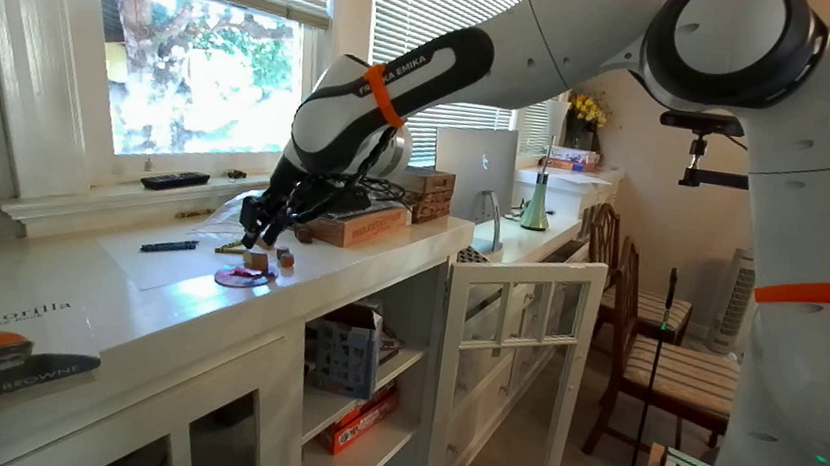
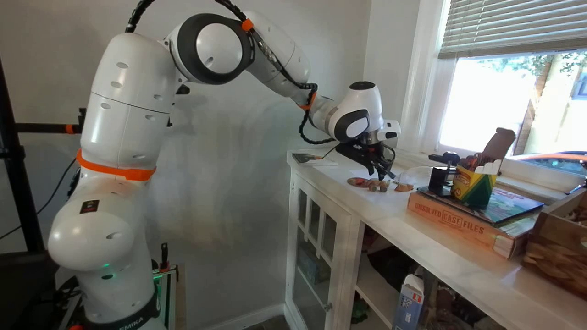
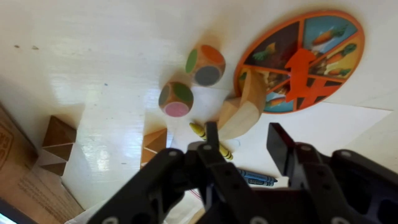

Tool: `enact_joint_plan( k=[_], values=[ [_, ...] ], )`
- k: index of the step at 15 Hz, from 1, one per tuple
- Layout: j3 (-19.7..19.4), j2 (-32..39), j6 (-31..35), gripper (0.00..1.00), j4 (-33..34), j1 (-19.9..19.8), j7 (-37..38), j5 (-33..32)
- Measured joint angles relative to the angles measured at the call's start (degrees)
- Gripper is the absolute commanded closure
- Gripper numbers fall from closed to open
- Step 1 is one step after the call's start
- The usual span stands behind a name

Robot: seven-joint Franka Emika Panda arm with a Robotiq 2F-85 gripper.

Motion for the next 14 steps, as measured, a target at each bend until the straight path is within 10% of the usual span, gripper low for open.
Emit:
enact_joint_plan(
  k=[5,7,14],
  values=[
    [-0.1,0.0,-0.5,0.0,0.0,-0.2,0.0,0.0],
    [0.0,0.0,-0.5,0.29,0.0,-0.2,-0.1,0.0],
    [0.6,1.0,-0.5,0.76,0.0,-0.2,-1.0,0.0]
  ],
)
